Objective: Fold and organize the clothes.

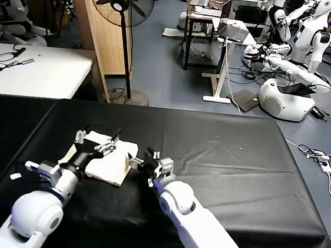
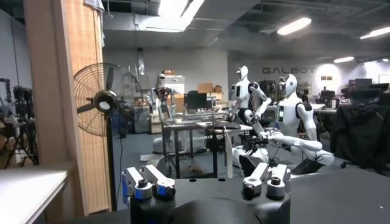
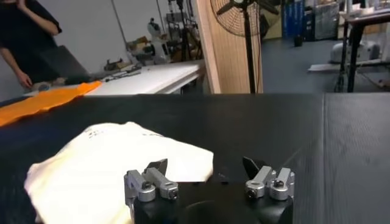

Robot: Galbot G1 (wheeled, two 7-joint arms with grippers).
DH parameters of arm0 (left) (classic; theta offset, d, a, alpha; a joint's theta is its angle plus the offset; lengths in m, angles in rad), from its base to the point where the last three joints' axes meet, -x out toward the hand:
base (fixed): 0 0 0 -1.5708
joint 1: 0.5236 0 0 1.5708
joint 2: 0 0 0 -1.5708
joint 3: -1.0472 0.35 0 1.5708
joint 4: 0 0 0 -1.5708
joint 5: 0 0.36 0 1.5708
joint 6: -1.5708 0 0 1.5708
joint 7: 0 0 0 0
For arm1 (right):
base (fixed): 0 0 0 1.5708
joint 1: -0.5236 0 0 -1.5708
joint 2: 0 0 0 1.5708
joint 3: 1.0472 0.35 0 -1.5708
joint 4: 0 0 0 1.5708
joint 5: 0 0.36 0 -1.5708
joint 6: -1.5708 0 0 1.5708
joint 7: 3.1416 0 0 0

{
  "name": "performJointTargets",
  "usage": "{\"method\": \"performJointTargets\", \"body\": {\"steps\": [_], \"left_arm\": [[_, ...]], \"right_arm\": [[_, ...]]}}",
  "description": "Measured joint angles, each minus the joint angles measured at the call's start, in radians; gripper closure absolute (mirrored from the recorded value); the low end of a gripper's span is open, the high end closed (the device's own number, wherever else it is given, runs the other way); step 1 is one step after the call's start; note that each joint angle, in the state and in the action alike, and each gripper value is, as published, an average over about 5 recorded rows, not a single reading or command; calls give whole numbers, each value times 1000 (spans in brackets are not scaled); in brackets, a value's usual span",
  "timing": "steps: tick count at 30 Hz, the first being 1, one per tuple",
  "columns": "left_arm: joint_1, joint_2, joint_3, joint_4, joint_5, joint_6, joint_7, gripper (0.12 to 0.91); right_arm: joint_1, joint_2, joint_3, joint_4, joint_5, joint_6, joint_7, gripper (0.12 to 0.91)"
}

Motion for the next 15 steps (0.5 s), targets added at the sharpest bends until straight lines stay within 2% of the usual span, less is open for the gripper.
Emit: {"method": "performJointTargets", "body": {"steps": [2, 4, 8, 10, 13, 15], "left_arm": [[0, -3, 2, 2, 1, -1, 0, 232], [0, -5, 3, 3, 3, -1, 0, 232], [1, -8, 4, 3, 4, -3, 0, 232], [3, -9, 4, 3, 3, -4, -1, 232], [6, -10, 3, 0, 2, -4, -1, 232], [8, -11, 3, -1, 1, -5, -2, 232]], "right_arm": [[7, 10, -5, -20, -6, 1, -3, 265], [12, 21, -9, -42, -13, 2, -6, 332], [15, 30, -12, -68, -23, 3, -6, 546], [13, 26, -10, -69, -25, 0, -2, 679], [8, 13, -6, -61, -27, -7, 3, 829], [6, 0, -1, -51, -29, -15, 5, 878]]}}
